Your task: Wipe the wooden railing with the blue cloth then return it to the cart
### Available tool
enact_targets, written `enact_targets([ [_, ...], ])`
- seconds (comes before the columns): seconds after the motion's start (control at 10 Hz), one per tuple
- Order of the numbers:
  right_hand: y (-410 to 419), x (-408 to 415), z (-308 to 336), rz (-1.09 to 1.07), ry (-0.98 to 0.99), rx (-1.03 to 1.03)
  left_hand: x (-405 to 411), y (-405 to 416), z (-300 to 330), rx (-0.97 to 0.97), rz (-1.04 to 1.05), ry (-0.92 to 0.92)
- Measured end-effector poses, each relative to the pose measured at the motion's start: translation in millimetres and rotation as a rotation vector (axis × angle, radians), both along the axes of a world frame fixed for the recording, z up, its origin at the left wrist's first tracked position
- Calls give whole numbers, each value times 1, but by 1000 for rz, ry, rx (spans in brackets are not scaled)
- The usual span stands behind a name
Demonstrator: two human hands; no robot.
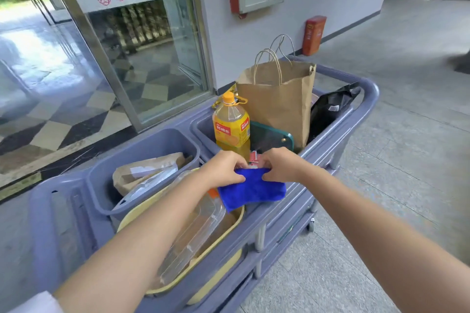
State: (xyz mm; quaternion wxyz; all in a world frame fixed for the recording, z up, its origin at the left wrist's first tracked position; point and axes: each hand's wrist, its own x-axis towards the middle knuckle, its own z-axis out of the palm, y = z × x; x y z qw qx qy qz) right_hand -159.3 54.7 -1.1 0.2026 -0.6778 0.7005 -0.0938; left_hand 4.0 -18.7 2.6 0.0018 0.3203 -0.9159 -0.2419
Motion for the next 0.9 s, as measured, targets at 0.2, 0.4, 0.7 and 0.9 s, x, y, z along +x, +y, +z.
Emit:
enact_targets([
  [0.2,9,0,-22,-55,25,33,-4,4,-20,25,-15,-28],
  [0.4,12,0,-36,-73,15,87,-5,5,-32,26,-8,-91],
  [0.7,7,1,-29,-4,8,185,-7,7,-33,45,0,-149],
  [0.9,-14,-3,16,-8,12,135,-9,-14,22,104,15,-131],
])
